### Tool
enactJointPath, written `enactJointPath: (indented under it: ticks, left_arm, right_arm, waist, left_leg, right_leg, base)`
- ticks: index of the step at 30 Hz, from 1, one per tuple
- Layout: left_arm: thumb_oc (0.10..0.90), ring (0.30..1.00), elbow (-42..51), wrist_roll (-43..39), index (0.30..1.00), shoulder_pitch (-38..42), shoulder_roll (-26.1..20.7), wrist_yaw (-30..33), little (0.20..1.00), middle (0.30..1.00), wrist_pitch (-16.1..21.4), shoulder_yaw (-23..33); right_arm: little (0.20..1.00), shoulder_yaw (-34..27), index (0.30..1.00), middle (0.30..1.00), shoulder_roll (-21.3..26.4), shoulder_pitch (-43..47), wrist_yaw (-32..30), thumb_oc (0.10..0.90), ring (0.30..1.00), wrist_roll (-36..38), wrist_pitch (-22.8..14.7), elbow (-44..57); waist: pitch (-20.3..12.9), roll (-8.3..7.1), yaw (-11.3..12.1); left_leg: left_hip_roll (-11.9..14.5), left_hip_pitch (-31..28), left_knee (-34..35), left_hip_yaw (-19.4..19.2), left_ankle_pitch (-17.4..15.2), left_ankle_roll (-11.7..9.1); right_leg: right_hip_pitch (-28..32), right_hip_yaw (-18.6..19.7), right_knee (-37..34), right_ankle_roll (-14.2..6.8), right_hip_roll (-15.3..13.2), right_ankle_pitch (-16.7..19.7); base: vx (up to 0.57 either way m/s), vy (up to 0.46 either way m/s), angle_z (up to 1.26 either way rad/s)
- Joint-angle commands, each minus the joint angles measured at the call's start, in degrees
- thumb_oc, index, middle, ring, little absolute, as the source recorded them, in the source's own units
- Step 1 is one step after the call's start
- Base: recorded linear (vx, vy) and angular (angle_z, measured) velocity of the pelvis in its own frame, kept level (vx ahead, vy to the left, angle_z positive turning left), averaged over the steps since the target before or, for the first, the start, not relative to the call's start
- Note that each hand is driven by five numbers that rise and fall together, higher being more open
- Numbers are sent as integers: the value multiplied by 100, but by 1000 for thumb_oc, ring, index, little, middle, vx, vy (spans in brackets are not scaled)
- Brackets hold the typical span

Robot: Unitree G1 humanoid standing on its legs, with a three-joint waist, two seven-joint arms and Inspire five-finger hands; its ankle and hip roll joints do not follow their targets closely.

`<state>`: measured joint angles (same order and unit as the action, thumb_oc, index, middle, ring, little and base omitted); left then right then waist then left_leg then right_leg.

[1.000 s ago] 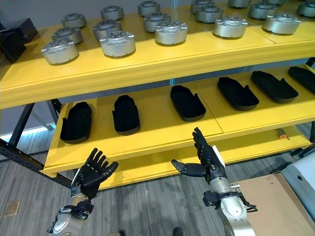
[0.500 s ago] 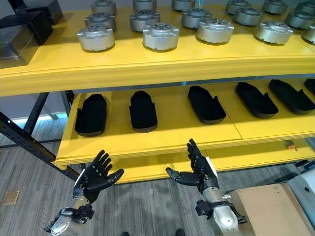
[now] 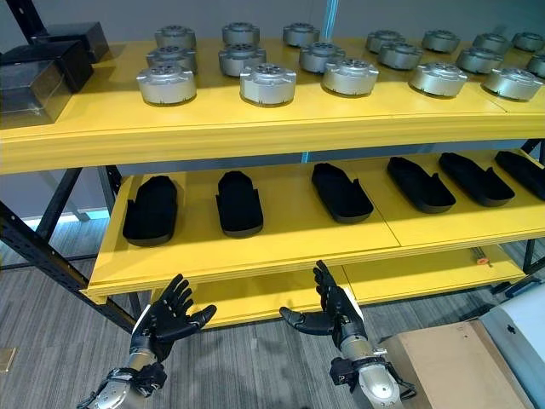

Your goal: Move parts from the plastic box to the shelf.

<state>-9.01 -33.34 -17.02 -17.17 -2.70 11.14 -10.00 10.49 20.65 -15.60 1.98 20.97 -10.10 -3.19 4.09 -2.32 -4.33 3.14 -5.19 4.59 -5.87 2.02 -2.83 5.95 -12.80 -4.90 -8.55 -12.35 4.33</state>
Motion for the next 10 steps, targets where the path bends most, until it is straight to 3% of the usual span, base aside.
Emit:
enactJointPath:
  ticks: [1, 10]
  left_arm:
    - [900, 1000, 152, 125, 1000, 353, -96, 7, 1000, 1000, 549, 134]
    - [900, 1000, 83, 81, 1000, 281, -52, 12, 1000, 1000, 550, 129]
  right_arm:
    - [1000, -45, 1000, 1000, 146, 494, -11, 900, 1000, 204, -492, 174]
    - [1000, -20, 1000, 1000, 183, 475, -28, 900, 1000, 240, -507, 150]
  waist:
    - [-327, -28, 88]
    - [-343, -5, 66]
  left_leg:
    - [94, -35, 41, 120, -358, 162]
    - [163, -39, 41, 124, -322, 111]
  right_leg:
    - [-335, 328, 88, 14, 124, -12]
    - [-285, 351, 38, 37, 178, -31]
  base:
    - [0, 0, 0]
    - [0, 0, 0]
